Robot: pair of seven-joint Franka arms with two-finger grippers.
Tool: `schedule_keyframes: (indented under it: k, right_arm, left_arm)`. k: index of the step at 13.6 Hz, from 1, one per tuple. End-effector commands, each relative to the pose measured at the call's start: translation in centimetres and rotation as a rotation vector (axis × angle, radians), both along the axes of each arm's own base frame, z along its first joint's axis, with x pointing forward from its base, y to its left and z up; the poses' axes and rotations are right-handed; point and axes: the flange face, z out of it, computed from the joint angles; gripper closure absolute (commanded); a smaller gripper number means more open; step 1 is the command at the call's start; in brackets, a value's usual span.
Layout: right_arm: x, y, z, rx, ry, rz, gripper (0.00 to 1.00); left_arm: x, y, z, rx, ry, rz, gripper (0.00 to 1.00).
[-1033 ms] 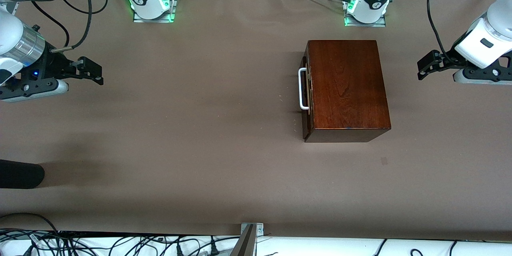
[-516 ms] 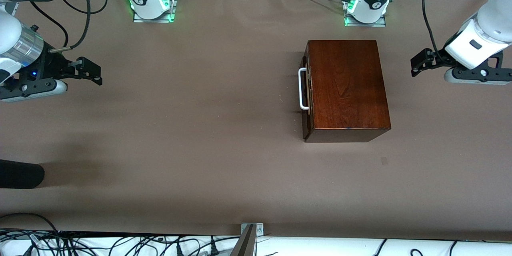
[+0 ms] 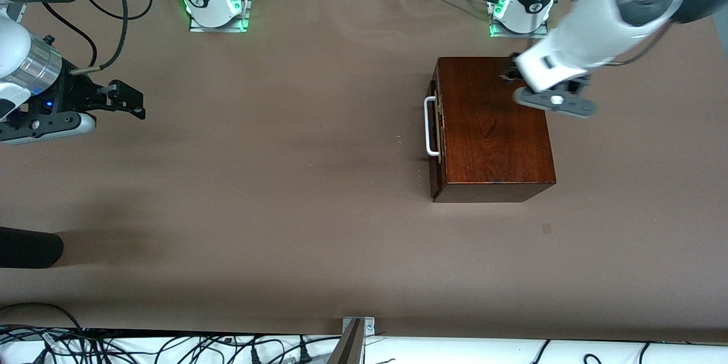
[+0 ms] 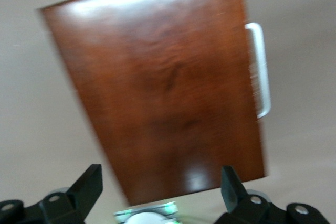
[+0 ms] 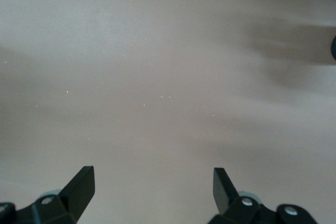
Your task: Open drawer, take yellow block, close drawer
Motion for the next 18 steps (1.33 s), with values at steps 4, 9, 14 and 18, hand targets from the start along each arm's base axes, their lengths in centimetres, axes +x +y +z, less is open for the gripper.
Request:
schedule_keyframes:
  k: [4,9,14,18]
  right_arm:
    - [-0.5,-0.2,0.2,0.004,0.008,-0.013,0.0]
    - [-0.5,-0.2,0.2,0.004,0.009,-0.013,0.0]
    - [-0.5,-0.2,0.2,0.004,0.009,-0.012,0.0]
    - [-0.5,-0.2,0.2,0.004,0.009,-0.012,0.0]
  left_arm:
    - [1.0,-12.4,-6.2,-0.058,-0.057,0.191,0.0]
    - [-1.4,-18.5,-12.7,0.134,-0.174,0.095,0.0]
    - [-1.5,-18.9,-17.3,0.201,-0.149,0.095,0.0]
    - [-2.1,-19.3,-19.6,0.233,-0.132,0.099,0.0]
